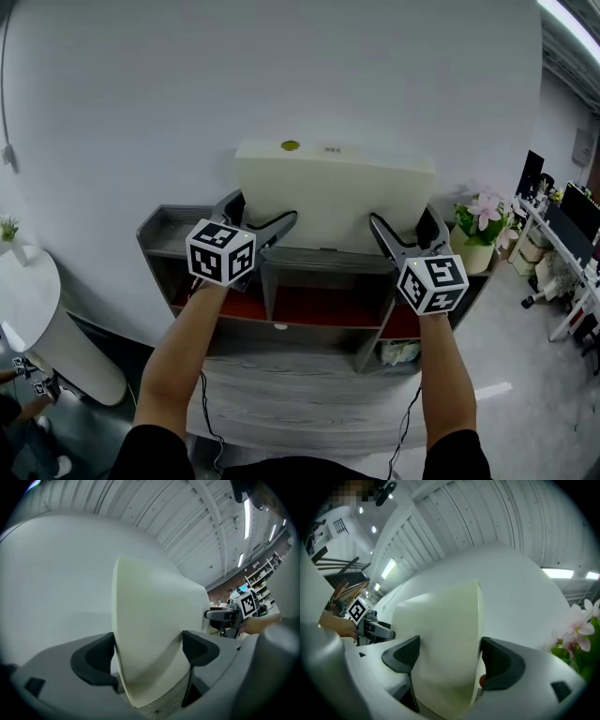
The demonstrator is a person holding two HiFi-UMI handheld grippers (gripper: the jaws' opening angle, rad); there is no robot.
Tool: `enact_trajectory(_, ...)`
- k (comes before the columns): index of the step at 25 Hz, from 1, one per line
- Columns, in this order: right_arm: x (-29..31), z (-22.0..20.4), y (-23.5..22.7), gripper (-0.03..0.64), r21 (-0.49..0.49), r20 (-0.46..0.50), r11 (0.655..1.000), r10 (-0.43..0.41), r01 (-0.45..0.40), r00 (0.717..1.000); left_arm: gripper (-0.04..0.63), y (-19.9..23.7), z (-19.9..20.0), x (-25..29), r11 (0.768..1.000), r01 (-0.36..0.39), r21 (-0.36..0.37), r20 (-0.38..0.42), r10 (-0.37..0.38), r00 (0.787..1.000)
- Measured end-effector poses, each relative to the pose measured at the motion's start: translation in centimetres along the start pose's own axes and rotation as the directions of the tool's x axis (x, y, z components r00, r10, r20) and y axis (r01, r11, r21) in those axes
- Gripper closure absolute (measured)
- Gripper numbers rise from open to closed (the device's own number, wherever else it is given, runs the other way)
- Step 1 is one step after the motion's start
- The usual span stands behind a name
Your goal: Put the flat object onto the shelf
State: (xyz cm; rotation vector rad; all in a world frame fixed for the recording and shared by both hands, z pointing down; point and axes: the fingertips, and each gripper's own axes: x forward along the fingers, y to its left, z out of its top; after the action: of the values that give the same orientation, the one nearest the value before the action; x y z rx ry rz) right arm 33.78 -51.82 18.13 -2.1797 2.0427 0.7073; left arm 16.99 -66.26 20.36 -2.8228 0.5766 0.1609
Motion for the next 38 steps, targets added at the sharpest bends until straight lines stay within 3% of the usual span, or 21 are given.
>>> enact_trajectory(6,0.9,-0.7,-0.8,0.192,0.025,-0.016,1.000,-0.011,0.012,1.000,0.140,0.4,-0.5,0.6,0.999,0.041,0.007,-0.014,-0.041,0.999)
enact_trajectory(20,1.6,-3.2,-2.0,0.190,0.012,-0.072,0.997,-0.079,0.080,0.994,0.137,0.8,0.3,1.1,0.999,0.033,0.000,0.050,-0.033,0.998)
enact_trajectory(24,1.0,-3.4,-2.3,0.190,0.014,-0.080,0.995,-0.098,0.099,0.992,0.137,1.3,0.7,0.2,1.000,0.002,-0.017,0.080,-0.001,0.997)
enact_trajectory(34,-0.1,-3.2,-0.6,0.190,-0.010,-0.055,0.994,-0.108,0.107,0.993,0.133,1.3,1.2,-2.4,0.998,-0.046,-0.034,0.137,0.050,0.989)
enact_trajectory(38,-2.5,-2.1,1.1,0.190,0.014,0.024,0.992,-0.122,0.122,0.992,0.134,-0.3,1.8,-5.0,0.997,-0.073,-0.007,0.218,0.073,0.973)
